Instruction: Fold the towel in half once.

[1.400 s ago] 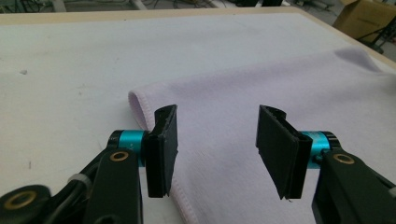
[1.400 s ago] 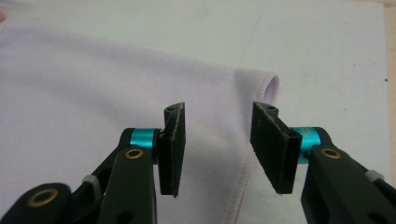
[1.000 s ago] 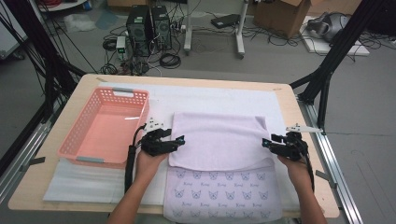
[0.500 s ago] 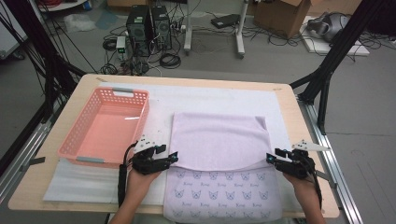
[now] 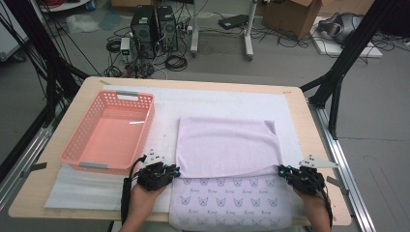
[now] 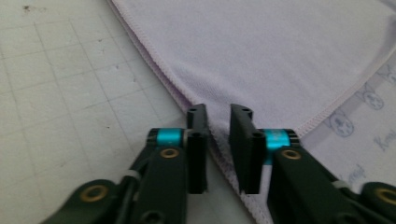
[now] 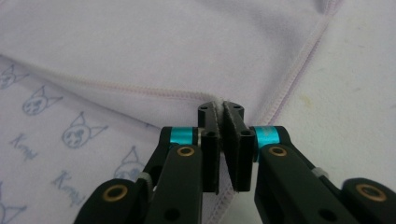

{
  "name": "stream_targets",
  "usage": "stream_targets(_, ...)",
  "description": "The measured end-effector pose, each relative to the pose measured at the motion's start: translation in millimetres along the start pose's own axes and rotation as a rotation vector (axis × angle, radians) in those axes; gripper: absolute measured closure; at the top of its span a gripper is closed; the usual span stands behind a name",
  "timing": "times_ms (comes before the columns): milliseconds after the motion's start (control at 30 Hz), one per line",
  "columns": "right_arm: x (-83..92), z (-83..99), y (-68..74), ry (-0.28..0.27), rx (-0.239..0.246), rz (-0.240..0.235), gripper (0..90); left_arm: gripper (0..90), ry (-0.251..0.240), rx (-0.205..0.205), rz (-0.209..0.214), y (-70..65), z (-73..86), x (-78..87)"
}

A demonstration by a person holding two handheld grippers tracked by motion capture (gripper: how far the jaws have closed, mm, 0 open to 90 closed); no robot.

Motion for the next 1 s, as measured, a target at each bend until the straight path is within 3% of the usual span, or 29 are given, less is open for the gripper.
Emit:
stream_targets(267, 12.9, 8.0, -1.0, -0.01, 0.005, -0.007, 86.0, 85.9, -0.076, -0.011, 0.026, -3.9, 1.8, 13.9)
stream_targets(567, 25.4, 17.3, 1.3, -0.017, -0.005, -0.046, 86.0, 86.8, -0.105, -0.005, 0.071, -12.4, 12.9, 31.3)
stream_targets(833, 48.1, 24.2, 11.6, -0.047, 0.021, -0.069, 86.1, 86.9, -0.16, 0.007, 0.1, -18.7, 19.1, 52.1)
stream_targets(1000, 61.1, 31.3, 20.0, -0.044, 0.033, -0.1, 86.1, 86.9, -0.156, 0.003, 0.119, -25.2, 29.1, 65.3)
Point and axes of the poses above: each handheld gripper's, and its own axes: x roughly backward along the jaws, z roughly out of its underside, y roughly to its left, the point moved 1 cm from there along -x, roughly forward along the jaws, and after that the axes turned 1 degree about y, right-handed, at the moved point
